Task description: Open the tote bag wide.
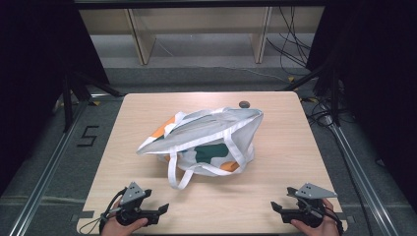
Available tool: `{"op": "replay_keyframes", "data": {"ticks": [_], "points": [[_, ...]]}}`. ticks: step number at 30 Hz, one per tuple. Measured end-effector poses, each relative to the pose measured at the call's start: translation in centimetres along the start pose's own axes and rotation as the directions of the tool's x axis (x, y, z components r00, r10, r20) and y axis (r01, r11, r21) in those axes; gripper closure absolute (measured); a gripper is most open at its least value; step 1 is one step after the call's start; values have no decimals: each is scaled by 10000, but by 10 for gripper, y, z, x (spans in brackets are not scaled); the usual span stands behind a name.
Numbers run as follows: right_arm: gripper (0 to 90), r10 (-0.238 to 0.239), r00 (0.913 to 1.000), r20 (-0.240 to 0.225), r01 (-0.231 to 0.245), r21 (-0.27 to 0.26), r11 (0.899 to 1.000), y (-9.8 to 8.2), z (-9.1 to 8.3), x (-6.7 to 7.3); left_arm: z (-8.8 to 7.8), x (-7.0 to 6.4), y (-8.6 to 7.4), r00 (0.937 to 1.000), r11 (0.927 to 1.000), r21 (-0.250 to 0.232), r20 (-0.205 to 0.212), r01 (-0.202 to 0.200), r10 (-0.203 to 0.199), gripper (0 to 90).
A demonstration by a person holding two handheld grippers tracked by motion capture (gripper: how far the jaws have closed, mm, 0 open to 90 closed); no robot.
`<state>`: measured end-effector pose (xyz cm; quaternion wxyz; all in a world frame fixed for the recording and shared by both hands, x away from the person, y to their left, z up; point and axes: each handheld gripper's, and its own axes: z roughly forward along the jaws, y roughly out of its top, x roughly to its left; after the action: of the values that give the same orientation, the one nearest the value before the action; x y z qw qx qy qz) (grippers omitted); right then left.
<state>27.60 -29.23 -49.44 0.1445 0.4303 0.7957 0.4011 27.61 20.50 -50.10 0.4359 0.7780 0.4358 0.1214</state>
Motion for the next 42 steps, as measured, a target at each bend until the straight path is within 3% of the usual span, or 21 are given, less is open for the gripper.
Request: {"op": "replay_keyframes", "data": {"ticks": [14,17,18,19,20,23,24,25,26,28,30,31,32,33,34,36,37,38,40,41,42], "points": [[234,-129,9999,12,129,-58,9999,1,0,-1,0,0,0,9999,9999,9,7,-115,115,169],[248,-348,9994,25,348,-160,9993,2,0,-4,-2,2,2,9994,9993,151,-82,-331,332,170],[278,-418,9991,53,419,-134,9990,4,-1,-5,-1,-1,1,10000,10000,-26,-7,35,-35,176],[278,-418,9991,53,419,-134,9990,4,-1,-5,-1,-1,2,10000,10000,6,-32,-30,30,176],[299,-357,9993,-100,354,-242,9991,7,-1,-4,-3,1,3,9986,9984,254,-108,-506,509,200],[373,-371,9993,-75,367,-443,9983,10,-3,-4,-2,-1,3,9996,9994,210,-40,-272,273,283],[373,-371,9993,-75,367,-443,9983,10,-3,-4,-2,0,4,9990,9988,224,96,-434,432,283],[386,-371,9993,-94,365,-504,9981,13,-4,-4,-1,-1,4,9999,10000,29,148,-78,77,307],[481,-728,9973,-40,722,-840,9938,19,-7,-7,-3,1,7,9992,9991,196,148,-384,382,411],[517,-447,9990,-2,445,-900,9949,21,-8,-5,-4,3,10,9984,9984,102,92,-561,560,444],[675,-922,9957,-104,903,-1184,9889,29,-10,-9,-7,4,13,9971,9973,-40,181,-739,739,599],[780,-950,9955,30,944,-1501,9842,40,-12,-6,-10,6,16,9960,9960,-82,111,-890,891,764],[807,-1045,9945,9,1034,-1513,9831,44,-13,-5,-13,9,22,9909,9907,-235,89,-1338,1341,804],[807,-1045,9945,9,1034,-1513,9831,44,-13,-5,-13,9,22,9909,9907,-235,89,-1338,1341,850],[860,-1461,9892,-101,1425,-1633,9762,60,-14,-4,-18,10,32,9902,9891,-478,-10,-1396,1397,889],[892,-1795,9837,-106,1743,-1892,9663,76,-14,-2,-19,10,36,9902,9883,-621,0,-1396,1399,895],[899,-2056,9785,-135,1989,-1985,9597,85,-13,-1,-22,12,48,9884,9850,-850,102,-1500,1514,896],[900,-2209,9752,-106,2136,-2144,9531,95,-13,0,-22,12,48,9884,9850,-850,102,-1500,1514,896],[900,-2209,9752,-165,2113,-2288,9503,115,-13,6,-24,14,68,9857,9798,-1126,137,-1654,1680,896],[900,-2368,9714,-166,2256,-2465,9425,125,-13,7,-25,15,74,9850,9792,-1113,122,-1694,1718,896],[900,-2575,9660,-233,2433,-2543,9360,135,-12,7,-25,15,80,9885,9815,-1236,215,-1462,1500,896]]}}
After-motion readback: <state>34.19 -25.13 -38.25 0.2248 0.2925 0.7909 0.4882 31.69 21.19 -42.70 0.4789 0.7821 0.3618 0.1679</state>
